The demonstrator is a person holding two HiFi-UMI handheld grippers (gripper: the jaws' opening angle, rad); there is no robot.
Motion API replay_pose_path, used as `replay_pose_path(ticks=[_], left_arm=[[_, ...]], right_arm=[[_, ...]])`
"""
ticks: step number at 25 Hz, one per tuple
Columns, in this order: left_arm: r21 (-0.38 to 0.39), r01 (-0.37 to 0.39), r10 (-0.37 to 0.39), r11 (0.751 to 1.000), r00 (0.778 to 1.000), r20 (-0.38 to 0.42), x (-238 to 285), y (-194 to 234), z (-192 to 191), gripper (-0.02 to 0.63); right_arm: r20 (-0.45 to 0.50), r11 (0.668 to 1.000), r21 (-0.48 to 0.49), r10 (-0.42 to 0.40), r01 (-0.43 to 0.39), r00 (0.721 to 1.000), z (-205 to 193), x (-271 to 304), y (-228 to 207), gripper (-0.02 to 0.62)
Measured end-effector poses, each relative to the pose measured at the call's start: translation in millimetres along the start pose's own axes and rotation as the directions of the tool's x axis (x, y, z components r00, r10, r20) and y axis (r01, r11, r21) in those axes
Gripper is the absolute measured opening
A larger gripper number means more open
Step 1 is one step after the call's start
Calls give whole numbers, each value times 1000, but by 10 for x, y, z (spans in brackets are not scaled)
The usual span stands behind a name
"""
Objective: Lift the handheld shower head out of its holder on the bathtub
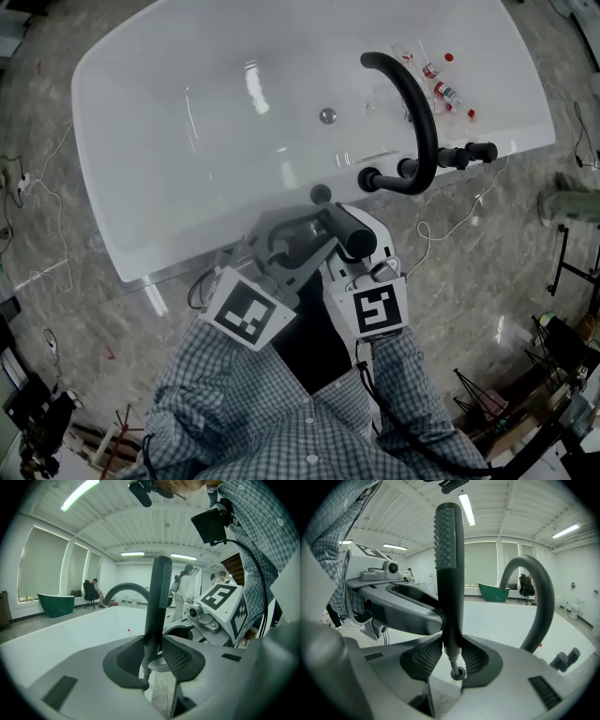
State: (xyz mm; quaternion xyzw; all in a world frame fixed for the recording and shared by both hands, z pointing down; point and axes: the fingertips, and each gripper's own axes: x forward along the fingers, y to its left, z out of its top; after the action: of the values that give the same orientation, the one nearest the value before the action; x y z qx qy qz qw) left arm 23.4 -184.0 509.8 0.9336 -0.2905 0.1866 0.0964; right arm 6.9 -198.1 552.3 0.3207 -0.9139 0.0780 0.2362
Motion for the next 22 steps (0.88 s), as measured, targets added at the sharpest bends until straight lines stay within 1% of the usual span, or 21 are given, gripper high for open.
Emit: replay_pose_path(ticks=[4, 14, 22], left_arm=[[-12, -9, 9, 1000, 1000, 26, -170, -48, 268, 94], [5, -9, 8, 1000, 997, 76, -526, -155, 874, 94], [50, -27, 21, 998, 994, 107, -717, -223, 1412, 94]], right_arm=[[17, 1000, 1, -11, 11, 1000, 268, -171, 49, 126], [63, 999, -13, -39, 40, 997, 875, -551, 128, 126], [121, 998, -21, -62, 65, 991, 1379, -861, 76, 124]])
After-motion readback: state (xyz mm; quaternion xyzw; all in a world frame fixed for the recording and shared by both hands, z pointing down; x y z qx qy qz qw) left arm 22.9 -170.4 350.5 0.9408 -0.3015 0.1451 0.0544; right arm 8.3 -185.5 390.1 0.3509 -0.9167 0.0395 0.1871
